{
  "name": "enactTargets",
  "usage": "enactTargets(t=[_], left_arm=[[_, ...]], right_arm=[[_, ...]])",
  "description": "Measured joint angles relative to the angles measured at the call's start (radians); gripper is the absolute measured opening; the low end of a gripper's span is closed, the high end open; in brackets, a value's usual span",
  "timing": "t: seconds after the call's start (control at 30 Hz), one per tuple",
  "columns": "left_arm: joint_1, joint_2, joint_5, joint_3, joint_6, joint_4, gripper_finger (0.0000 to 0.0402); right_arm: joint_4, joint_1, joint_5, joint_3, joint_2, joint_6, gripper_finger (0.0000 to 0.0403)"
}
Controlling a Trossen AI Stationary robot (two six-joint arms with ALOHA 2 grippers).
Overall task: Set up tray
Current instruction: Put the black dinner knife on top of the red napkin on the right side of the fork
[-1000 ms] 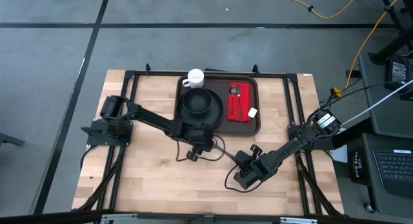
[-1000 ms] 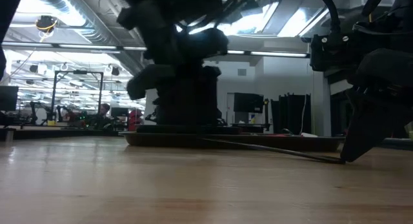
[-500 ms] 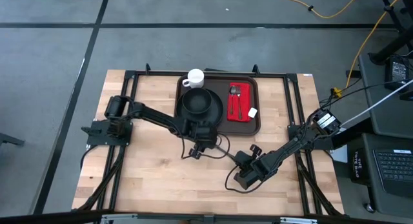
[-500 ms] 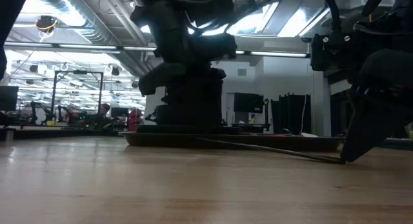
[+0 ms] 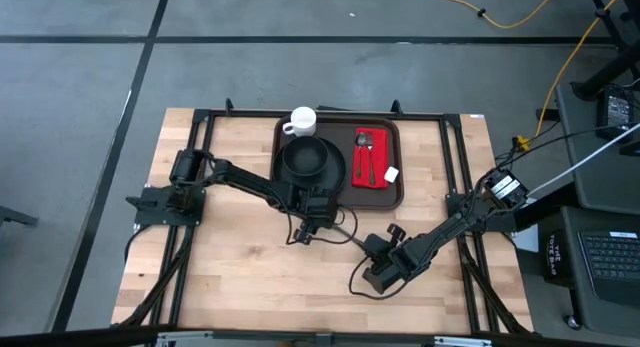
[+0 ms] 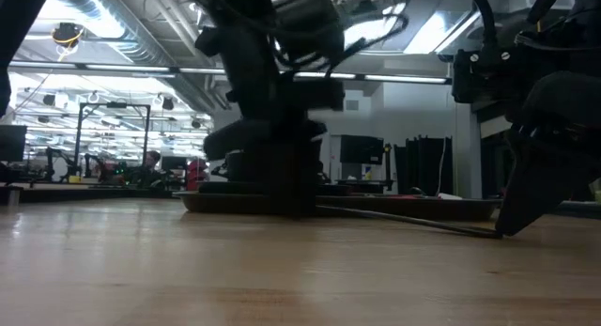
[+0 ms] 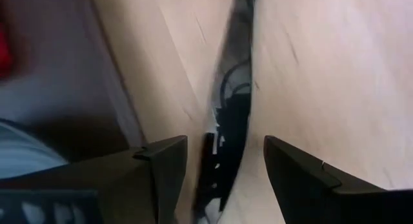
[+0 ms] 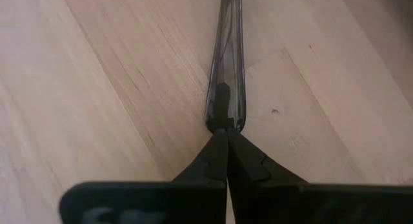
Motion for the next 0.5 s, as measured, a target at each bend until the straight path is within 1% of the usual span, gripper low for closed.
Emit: enactTargets(t=[0.2, 0.37, 0.5], left_arm=[[0.001, 0.017, -0.040, 0.000, 0.011, 0.006, 0.0198], [0.017, 0.017, 0.049, 0.000, 0.010, 0.004, 0.0198], [0.027, 0.018, 0.062, 0.000, 0.010, -0.001, 0.0198]], right_arm=[[0.001, 0.000, 0.001, 0.000, 0.000, 0.000, 0.0000], [0.001, 0.000, 0.000, 0.000, 0.000, 0.000, 0.0000], [0.001, 0.000, 0.001, 0.000, 0.000, 0.000, 0.0000]])
